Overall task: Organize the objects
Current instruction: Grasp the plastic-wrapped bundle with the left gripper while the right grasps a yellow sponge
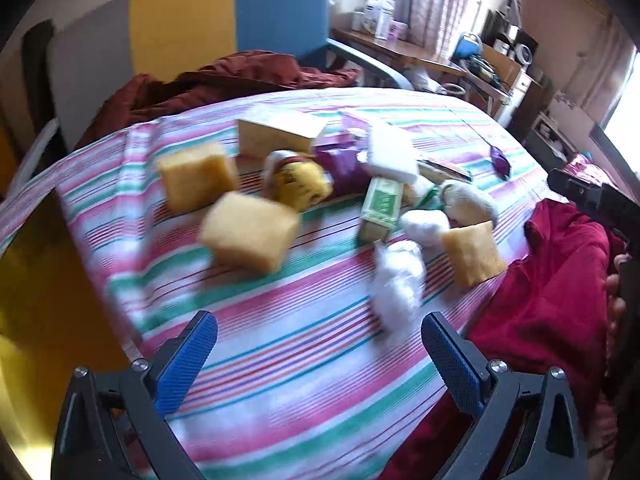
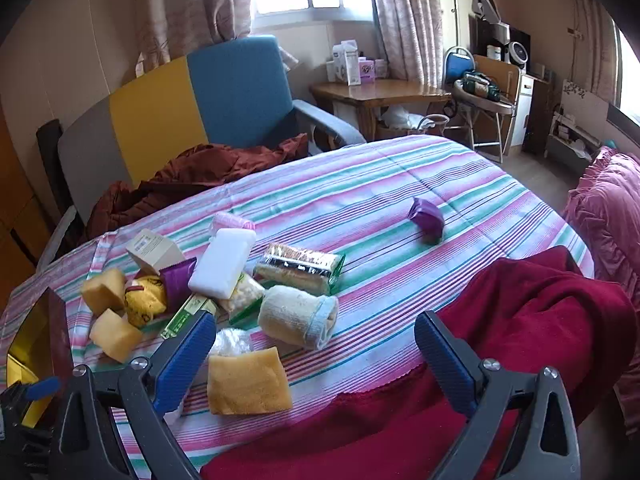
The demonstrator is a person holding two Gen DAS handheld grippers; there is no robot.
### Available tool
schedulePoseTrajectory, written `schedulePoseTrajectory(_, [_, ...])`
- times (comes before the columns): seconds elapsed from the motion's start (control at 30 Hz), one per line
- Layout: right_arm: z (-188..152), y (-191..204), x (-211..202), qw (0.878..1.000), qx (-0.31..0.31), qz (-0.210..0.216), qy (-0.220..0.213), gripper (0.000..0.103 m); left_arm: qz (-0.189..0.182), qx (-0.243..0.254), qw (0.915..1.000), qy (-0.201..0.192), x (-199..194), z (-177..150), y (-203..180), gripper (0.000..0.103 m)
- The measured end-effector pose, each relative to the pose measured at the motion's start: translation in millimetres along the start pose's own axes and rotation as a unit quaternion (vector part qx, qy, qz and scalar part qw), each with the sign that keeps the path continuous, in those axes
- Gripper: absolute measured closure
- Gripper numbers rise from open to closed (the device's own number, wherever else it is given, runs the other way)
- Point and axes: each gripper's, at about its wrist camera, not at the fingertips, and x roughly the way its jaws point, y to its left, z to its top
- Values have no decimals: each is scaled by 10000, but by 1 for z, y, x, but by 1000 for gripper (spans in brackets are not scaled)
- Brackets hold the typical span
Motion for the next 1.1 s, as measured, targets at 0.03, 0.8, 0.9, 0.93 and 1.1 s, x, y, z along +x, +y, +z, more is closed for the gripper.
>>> schedulePoseTrajectory(0.03, [0, 1, 1, 10000, -3, 26, 35, 1, -53, 57, 10000, 30, 7, 5, -7, 5])
schedulePoseTrajectory(0.8, [-23, 79, 75, 9552, -1799, 460, 2305, 4, -759, 208, 9965, 267, 45, -23, -7, 67])
schedulePoseTrajectory(0.9, [-26, 80, 88, 9474, -1873, 348, 2571, 18, -736, 62, 9970, 215, 35, -31, -1, 67])
schedulePoseTrajectory(0.93, [-28, 81, 90, 9444, -1941, 319, 2635, 22, -714, 25, 9973, 171, 30, -34, 1, 67])
schedulePoseTrajectory(1.1, [-30, 77, 76, 9512, -1919, 250, 2404, 60, -632, -123, 9979, -57, 3, -44, 18, 67])
